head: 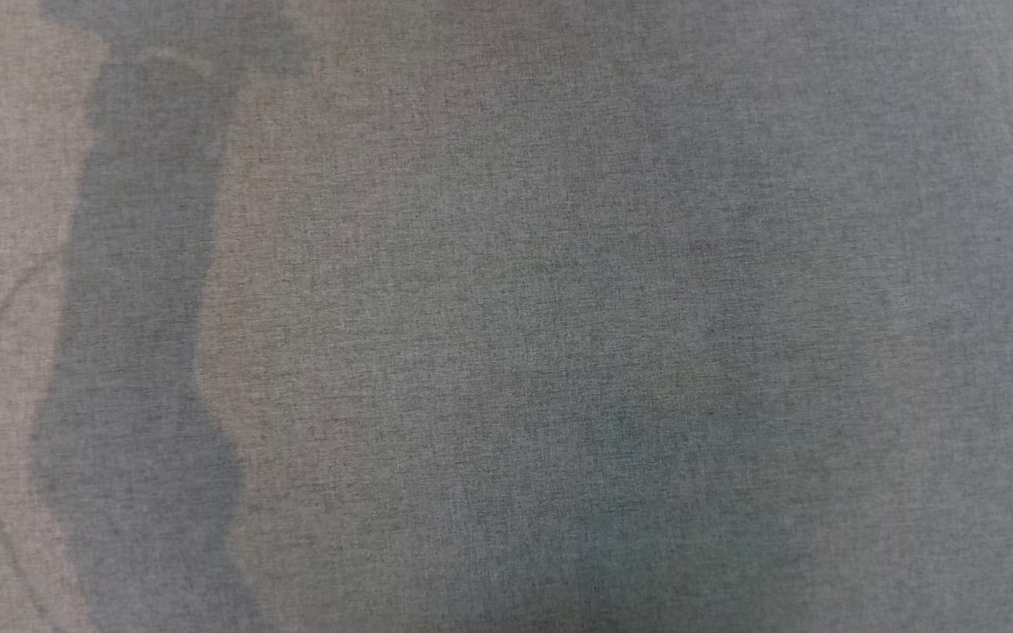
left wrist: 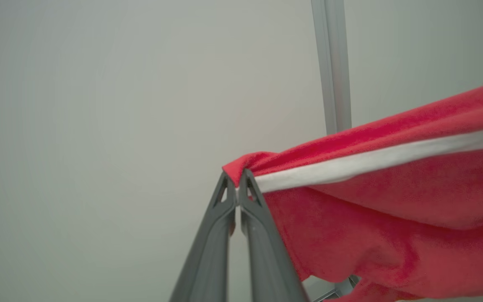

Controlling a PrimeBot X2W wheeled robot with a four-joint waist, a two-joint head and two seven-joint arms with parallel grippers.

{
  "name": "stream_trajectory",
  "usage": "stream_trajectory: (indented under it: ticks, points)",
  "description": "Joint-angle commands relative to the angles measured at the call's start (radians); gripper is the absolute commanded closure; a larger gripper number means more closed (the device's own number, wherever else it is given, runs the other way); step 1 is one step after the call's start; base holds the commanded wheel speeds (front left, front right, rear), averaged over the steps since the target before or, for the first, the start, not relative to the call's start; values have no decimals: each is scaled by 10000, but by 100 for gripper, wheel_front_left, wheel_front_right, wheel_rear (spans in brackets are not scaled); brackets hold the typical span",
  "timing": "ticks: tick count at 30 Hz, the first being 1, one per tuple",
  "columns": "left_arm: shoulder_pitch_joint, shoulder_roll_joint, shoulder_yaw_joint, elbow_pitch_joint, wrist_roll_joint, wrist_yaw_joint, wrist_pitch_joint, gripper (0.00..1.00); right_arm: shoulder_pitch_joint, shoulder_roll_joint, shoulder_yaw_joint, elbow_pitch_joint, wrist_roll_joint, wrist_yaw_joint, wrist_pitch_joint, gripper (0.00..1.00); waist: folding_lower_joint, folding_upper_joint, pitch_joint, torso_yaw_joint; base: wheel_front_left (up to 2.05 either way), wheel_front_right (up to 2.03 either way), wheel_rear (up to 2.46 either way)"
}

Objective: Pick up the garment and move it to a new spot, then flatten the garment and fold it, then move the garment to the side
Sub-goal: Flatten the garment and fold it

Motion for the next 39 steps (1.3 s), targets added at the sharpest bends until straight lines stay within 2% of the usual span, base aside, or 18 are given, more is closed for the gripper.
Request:
stream_trajectory:
  ticks: [1,3,9,14,18,23,25,31,34,39]
  points:
    - [-101,19,-166,178,-159,-10,-49,100,116,53,54,54,-103,2,-63,100,0,0,-47,36,0,0,0]
    - [87,-96,-522,360,-400,-10,-31,100,408,143,331,81,-3,2,-63,100,0,0,-110,74,0,0,0]
    - [1627,-56,-1528,662,-1438,-10,265,100,1579,143,2078,88,661,2,259,100,0,0,-600,64,0,0,0]
    - [3541,389,-2282,437,-2268,-11,584,100,2784,-109,3464,-361,1430,2,731,100,0,0,-1237,-22,0,0,0]
    - [5173,906,-2896,-262,-2966,-11,942,100,3747,-444,4311,-892,1988,2,1072,100,0,0,-1919,-79,0,0,0]
    - [6950,1842,-3442,-1722,-4031,-11,1717,100,4974,-983,4756,-1662,2317,2,1645,100,0,0,-2865,-94,0,0,0]
    - [7287,2021,-3556,-2089,-4201,-11,1926,100,5227,-1112,4794,-1829,2326,2,1794,100,0,0,-3057,-81,0,0,0]
    - [8941,3430,-4082,-4601,-5238,35,3349,100,6862,-1868,4878,-3035,2626,2,2769,100,0,0,-4012,-10,0,0,0]
    - [9622,4210,-4334,-6325,-5710,323,4128,100,7631,-2387,4882,-3702,2693,2,3308,100,0,0,-4314,17,0,0,0]
    - [10501,5620,-4644,-9172,-6260,1174,5041,100,8781,-3218,4883,-5084,2767,2,4262,100,0,0,-4571,-22,0,0,0]
